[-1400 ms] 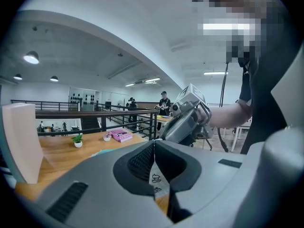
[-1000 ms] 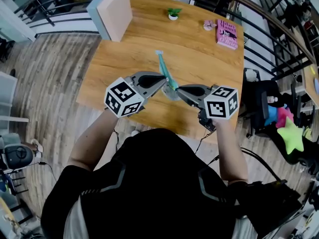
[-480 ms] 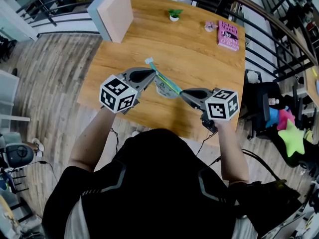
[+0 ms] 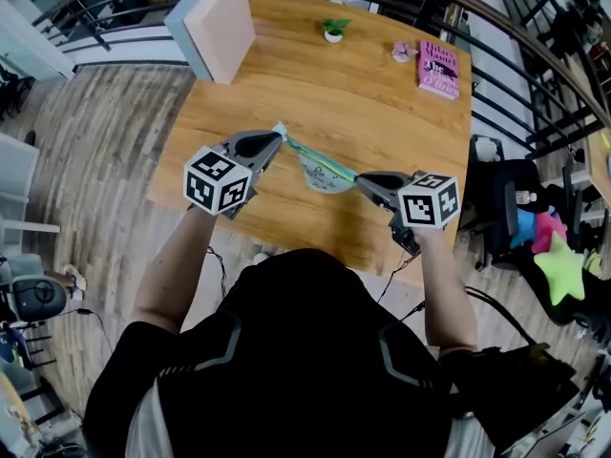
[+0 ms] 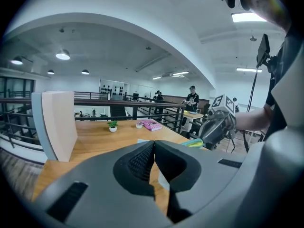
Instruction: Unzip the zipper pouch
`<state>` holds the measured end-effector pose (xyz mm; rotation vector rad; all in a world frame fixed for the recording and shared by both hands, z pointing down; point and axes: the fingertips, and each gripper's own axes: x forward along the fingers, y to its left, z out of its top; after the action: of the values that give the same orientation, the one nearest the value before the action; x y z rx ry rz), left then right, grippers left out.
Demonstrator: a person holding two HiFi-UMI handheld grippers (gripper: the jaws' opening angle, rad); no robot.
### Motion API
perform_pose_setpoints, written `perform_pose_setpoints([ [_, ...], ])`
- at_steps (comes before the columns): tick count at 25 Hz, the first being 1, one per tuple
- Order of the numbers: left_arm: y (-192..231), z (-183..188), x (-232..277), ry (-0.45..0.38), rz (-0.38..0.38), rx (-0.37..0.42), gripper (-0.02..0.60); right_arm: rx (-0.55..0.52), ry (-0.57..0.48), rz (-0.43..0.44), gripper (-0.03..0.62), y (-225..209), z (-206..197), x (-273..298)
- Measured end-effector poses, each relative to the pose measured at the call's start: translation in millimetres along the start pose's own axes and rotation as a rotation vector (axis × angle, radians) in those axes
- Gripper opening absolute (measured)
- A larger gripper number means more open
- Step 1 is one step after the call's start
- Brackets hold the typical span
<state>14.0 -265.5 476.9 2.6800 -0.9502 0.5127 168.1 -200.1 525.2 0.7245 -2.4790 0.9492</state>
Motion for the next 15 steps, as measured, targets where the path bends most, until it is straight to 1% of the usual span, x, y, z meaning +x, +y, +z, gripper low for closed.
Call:
perform_pose_setpoints([
  [5,-4.5,-8.4,11.7,0.022,-0.001,-0.021,0.029,0.021,0.003,-0.023,0.011,-18.5,-2.5,-0.6],
  [9,-2.6,-18.0,29.1,0.045,0.011,-0.034,0.029,0.061,-0.016,-0.043,0.01,-42.4,-1.2,0.2],
  [13,5.9,-25.6,54.5,0.08,0.034,-0.005,0.029,0.06,0.006,-0.074,0.009,-69.6,0.9,12.8],
  [15,15.4,-22.6,64.4,0.081,0.053,-0.013,0.029,0.062,0.004,-0.082,0.009,-84.3,6.2,20.4],
])
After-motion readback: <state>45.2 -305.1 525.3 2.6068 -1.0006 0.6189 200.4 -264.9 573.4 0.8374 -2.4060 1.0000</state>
